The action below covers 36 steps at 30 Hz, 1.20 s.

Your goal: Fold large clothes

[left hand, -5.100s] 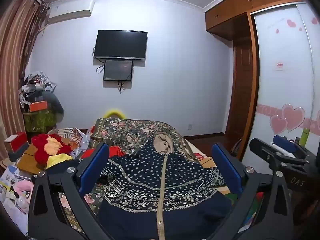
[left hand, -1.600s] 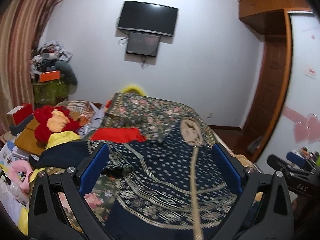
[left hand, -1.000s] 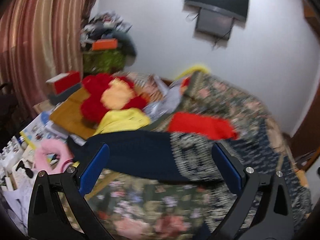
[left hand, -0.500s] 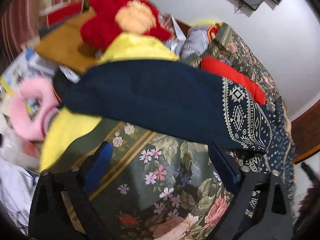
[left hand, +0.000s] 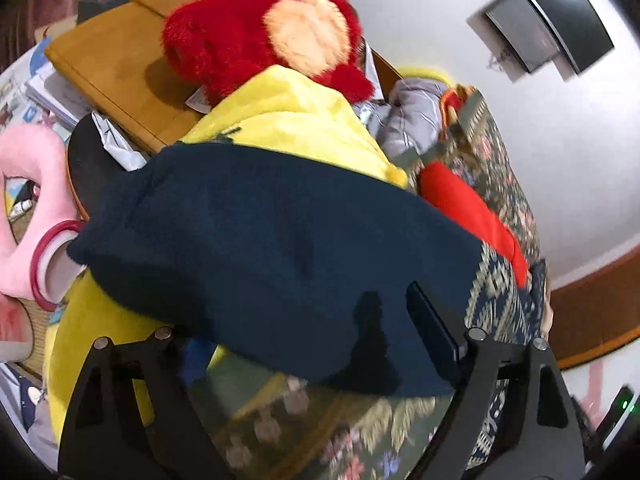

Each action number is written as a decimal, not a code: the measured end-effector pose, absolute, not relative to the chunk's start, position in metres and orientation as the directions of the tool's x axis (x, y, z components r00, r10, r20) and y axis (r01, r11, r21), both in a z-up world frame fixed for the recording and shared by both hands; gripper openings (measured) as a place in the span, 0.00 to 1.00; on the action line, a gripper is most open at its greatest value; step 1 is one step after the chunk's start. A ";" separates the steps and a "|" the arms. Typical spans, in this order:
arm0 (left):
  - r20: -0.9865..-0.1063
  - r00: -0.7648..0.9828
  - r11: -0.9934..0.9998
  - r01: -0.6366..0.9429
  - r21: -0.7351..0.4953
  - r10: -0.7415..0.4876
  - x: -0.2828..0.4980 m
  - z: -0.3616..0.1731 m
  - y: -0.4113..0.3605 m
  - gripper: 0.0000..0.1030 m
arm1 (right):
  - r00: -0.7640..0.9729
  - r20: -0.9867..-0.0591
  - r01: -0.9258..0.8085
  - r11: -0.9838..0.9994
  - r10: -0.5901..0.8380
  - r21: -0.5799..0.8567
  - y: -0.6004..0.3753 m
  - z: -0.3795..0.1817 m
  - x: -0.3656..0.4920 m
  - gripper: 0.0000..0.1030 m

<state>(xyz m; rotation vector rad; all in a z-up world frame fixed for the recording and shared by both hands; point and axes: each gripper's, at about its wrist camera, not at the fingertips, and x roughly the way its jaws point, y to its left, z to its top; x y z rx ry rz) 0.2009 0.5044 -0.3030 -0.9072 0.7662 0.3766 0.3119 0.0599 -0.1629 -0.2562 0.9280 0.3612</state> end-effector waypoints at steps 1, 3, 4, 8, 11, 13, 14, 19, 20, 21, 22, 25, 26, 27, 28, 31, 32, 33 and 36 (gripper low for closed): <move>-0.732 0.681 0.560 -0.600 -0.571 -0.017 0.202 -0.304 0.508 0.80 | 0.547 -0.814 -0.408 0.911 0.194 -0.057 0.060 -0.162 0.311 1.00; -0.737 0.676 0.549 -0.616 -0.565 -0.001 0.205 -0.303 0.514 0.71 | 0.551 -0.810 -0.407 0.912 0.202 -0.050 0.058 -0.157 0.310 1.00; -0.749 0.663 0.557 -0.629 -0.542 0.021 0.207 -0.302 0.515 0.58 | 0.554 -0.807 -0.406 0.912 0.204 -0.049 0.058 -0.156 0.309 1.00; -0.797 0.598 0.580 -0.681 -0.446 0.089 0.213 -0.297 0.517 0.19 | 0.577 -0.789 -0.405 0.913 0.212 -0.050 0.054 -0.144 0.304 1.00; -0.808 0.570 0.625 -0.687 -0.370 0.148 0.218 -0.280 0.510 0.07 | 0.602 -0.769 -0.403 0.913 0.216 -0.059 0.048 -0.133 0.299 1.00; -0.792 0.586 0.650 -0.671 -0.356 0.171 0.220 -0.262 0.501 0.07 | 0.614 -0.759 -0.400 0.915 0.217 -0.061 0.044 -0.127 0.297 1.00; -0.780 0.601 0.664 -0.657 -0.356 0.176 0.222 -0.252 0.496 0.07 | 0.618 -0.755 -0.398 0.916 0.220 -0.059 0.041 -0.124 0.296 1.00; -0.683 0.708 0.774 -0.530 -0.347 0.179 0.238 -0.182 0.452 0.06 | 0.628 -0.743 -0.379 0.925 0.233 -0.030 0.026 -0.114 0.294 1.00; -0.660 0.731 0.798 -0.496 -0.342 0.172 0.242 -0.166 0.439 0.06 | 0.628 -0.741 -0.375 0.927 0.239 -0.018 0.021 -0.112 0.294 1.00; -0.641 0.751 0.817 -0.467 -0.339 0.163 0.245 -0.153 0.426 0.06 | 0.627 -0.739 -0.372 0.928 0.245 -0.008 0.018 -0.110 0.294 1.00; -0.615 0.774 0.839 -0.427 -0.336 0.147 0.250 -0.136 0.410 0.06 | 0.627 -0.737 -0.370 0.929 0.254 0.005 0.014 -0.109 0.294 1.00; -0.555 0.826 0.877 -0.336 -0.344 0.099 0.268 -0.102 0.371 0.05 | 0.629 -0.728 -0.363 0.931 0.274 0.037 0.001 -0.105 0.294 1.00; -0.538 0.839 0.884 -0.310 -0.351 0.080 0.273 -0.092 0.359 0.05 | 0.633 -0.724 -0.356 0.933 0.274 0.041 -0.005 -0.104 0.295 1.00; -0.521 0.852 0.890 -0.278 -0.361 0.054 0.279 -0.083 0.347 0.05 | 0.637 -0.723 -0.350 0.936 0.270 0.041 -0.009 -0.104 0.296 1.00; -0.505 0.863 0.896 -0.243 -0.371 0.026 0.286 -0.074 0.333 0.05 | 0.639 -0.721 -0.346 0.937 0.268 0.041 -0.013 -0.103 0.297 1.00; -0.461 0.886 0.916 -0.145 -0.374 -0.049 0.309 -0.053 0.285 0.05 | 0.646 -0.713 -0.340 0.939 0.272 0.050 -0.028 -0.100 0.301 1.00; -0.457 0.887 0.921 -0.124 -0.370 -0.064 0.315 -0.049 0.272 0.05 | 0.648 -0.709 -0.339 0.939 0.276 0.056 -0.033 -0.100 0.302 1.00; -0.453 0.888 0.925 -0.101 -0.366 -0.082 0.322 -0.045 0.258 0.05 | 0.649 -0.707 -0.337 0.939 0.280 0.062 -0.037 -0.099 0.303 1.00; -0.452 0.882 0.935 -0.036 -0.352 -0.136 0.344 -0.039 0.214 0.05 | 0.659 -0.698 -0.326 0.943 0.282 0.074 -0.053 -0.098 0.307 1.00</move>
